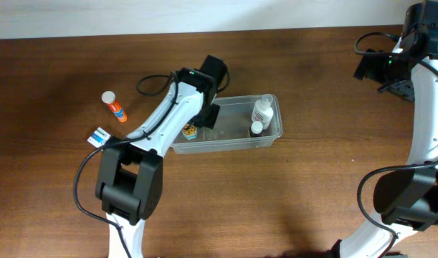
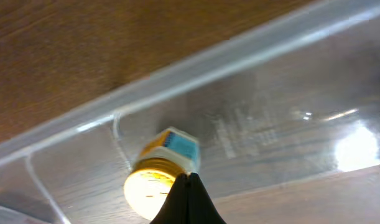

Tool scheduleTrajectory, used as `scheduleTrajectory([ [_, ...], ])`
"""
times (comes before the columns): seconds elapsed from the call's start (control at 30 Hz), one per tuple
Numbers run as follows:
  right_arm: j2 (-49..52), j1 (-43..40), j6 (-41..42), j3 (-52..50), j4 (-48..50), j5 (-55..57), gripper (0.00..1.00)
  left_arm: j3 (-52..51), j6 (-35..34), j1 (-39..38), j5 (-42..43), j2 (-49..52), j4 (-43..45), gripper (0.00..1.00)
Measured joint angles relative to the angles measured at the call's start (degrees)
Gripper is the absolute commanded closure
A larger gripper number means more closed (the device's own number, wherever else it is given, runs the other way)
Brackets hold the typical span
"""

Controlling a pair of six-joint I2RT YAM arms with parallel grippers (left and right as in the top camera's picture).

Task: Pack container
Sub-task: 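Open the left gripper to release the jar and raise it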

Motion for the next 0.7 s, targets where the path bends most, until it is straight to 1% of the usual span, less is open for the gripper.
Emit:
scheduleTrajectory([
  [0.4, 0.00, 0.00, -0.02, 0.00, 0.00, 0.00, 0.02, -0.26, 0.00, -1.05, 1.05, 0.00, 0.31, 0.99],
  [0.7, 0.00, 0.00, -0.02, 0.00, 0.00, 0.00, 0.02, -3.23, 0.00, -0.57, 1.03, 0.00, 0.46, 0.99],
])
